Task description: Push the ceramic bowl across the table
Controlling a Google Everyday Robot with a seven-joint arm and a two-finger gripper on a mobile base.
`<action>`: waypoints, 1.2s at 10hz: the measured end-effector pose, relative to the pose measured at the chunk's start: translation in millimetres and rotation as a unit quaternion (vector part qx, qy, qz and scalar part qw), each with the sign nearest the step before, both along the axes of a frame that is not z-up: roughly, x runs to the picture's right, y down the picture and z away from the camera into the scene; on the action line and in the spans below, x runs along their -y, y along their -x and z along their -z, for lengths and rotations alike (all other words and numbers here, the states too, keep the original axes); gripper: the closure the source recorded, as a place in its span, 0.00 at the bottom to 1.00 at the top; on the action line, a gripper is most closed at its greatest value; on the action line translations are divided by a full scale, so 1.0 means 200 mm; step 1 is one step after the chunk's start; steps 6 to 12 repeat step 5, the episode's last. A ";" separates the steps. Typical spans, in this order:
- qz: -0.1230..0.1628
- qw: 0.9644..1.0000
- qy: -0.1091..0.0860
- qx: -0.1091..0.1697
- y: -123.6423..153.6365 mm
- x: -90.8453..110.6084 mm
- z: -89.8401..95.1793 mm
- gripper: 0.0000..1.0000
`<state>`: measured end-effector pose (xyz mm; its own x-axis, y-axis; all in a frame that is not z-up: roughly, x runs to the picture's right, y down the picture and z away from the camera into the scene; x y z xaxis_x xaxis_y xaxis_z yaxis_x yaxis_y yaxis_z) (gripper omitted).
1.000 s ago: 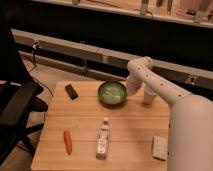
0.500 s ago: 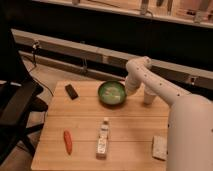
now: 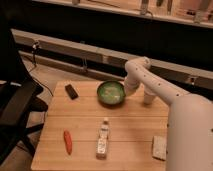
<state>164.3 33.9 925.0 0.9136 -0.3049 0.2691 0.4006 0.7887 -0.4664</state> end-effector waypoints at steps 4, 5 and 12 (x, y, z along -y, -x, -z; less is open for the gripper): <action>-0.035 0.999 -0.020 -0.028 -0.05 0.09 0.08 1.00; -0.036 0.999 -0.019 -0.032 -0.07 0.09 0.06 1.00; -0.036 0.999 -0.019 -0.032 -0.07 0.09 0.06 1.00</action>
